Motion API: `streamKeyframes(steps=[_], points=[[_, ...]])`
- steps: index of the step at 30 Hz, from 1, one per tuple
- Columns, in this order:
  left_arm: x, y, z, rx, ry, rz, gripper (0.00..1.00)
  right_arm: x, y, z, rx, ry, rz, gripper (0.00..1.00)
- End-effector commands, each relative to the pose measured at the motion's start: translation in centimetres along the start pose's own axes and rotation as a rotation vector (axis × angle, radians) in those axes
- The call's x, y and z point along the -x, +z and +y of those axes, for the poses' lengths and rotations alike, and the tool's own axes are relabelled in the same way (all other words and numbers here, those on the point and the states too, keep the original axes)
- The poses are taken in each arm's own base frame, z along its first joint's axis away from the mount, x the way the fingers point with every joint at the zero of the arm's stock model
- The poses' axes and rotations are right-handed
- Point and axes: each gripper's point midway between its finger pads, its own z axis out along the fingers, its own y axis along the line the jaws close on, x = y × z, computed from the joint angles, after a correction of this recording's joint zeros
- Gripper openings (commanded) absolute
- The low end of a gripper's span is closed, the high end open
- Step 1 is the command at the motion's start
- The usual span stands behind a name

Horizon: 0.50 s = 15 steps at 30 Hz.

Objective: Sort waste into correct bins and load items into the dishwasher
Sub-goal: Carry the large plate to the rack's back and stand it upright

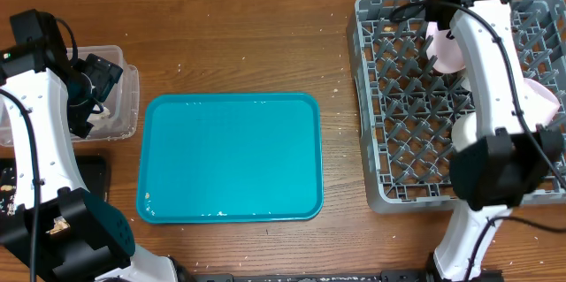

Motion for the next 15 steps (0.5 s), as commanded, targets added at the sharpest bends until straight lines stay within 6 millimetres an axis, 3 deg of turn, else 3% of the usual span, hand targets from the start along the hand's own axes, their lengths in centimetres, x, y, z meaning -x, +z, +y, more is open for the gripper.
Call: streamKeyframes(steps=[1, 6, 10, 15], points=[[0.5, -0.5, -0.2, -0.004, -0.003, -0.025, 1.0, 0.8, -6.1, -1.7, 0.181, 0.19, -0.04, 1.0], [0.5, -0.5, -0.2, -0.004, -0.003, -0.025, 1.0, -1.7, -13.3, -0.7, 0.53, 0.259, 0.056, 0.99], [0.5, -0.5, -0.2, -0.004, -0.003, -0.025, 1.0, -5.0, -16.9, -1.1, 0.569, 0.231, 0.127, 0.93], [0.5, -0.5, -0.2, -0.004, -0.003, -0.025, 1.0, -7.9, -19.3, -0.8, 0.498, 0.186, 0.151, 0.89]])
